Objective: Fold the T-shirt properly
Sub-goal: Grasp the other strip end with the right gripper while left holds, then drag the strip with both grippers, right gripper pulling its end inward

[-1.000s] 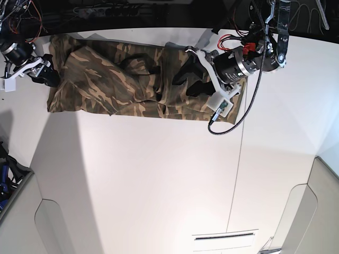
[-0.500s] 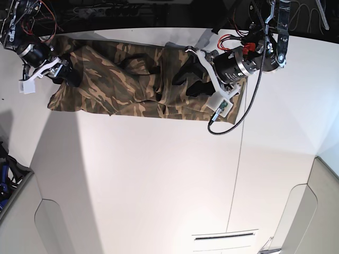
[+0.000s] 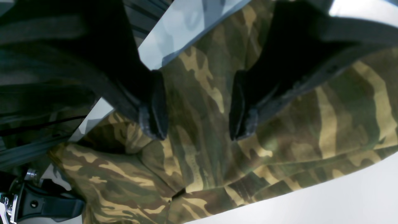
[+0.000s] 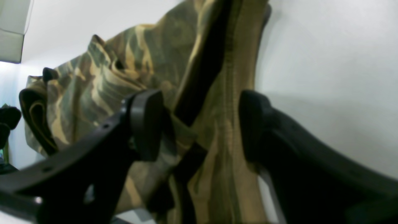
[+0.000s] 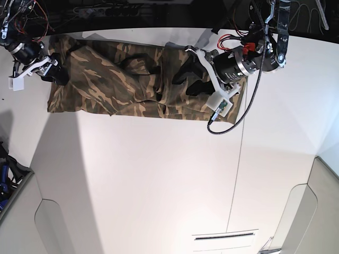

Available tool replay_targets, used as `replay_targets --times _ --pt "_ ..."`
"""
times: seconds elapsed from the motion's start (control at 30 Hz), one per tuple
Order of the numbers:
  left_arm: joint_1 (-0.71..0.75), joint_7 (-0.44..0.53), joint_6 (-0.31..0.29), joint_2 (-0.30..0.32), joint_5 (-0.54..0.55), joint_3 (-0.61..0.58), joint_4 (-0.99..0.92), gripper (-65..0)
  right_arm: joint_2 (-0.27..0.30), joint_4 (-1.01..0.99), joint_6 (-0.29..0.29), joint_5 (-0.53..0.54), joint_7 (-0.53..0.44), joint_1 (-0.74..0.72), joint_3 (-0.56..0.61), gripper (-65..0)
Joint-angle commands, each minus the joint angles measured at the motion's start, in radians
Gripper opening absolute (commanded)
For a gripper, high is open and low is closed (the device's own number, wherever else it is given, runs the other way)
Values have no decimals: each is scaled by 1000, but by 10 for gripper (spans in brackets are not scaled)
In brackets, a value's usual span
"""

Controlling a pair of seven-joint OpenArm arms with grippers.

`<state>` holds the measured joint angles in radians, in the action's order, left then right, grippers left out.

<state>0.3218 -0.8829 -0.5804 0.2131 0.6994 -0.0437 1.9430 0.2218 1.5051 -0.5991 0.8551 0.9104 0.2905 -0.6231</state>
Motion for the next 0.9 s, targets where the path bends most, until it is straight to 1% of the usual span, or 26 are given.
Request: replay_targets --times 0.0,0.3,0.57,0.67,0.7,0.73,0.77,0.87 --pt "-3 18 -7 1 18 3 18 -303 17 10 1 0 -9 -2 -6 -268" --pt "-3 18 -7 0 18 3 18 -303 4 9 0 -3 -13 1 2 -268" --pt "-3 18 -7 0 18 3 18 -303 -37 9 0 -18 -14 1 71 -269" --pt "-3 18 -7 0 18 3 18 -303 -43 9 0 -33 -25 1 95 -273" --pt "-3 18 -7 0 18 3 18 -303 -42 9 0 -37 -26 1 101 -291" --pt "-3 18 -7 0 18 3 18 -303 -42 9 0 -39 -26 0 106 -328" --pt "-3 18 -7 1 18 3 18 -303 -43 9 0 -41 -28 1 108 -377" --pt "-4 18 -7 0 26 4 18 -303 -42 9 0 -41 -40 1 108 -552"
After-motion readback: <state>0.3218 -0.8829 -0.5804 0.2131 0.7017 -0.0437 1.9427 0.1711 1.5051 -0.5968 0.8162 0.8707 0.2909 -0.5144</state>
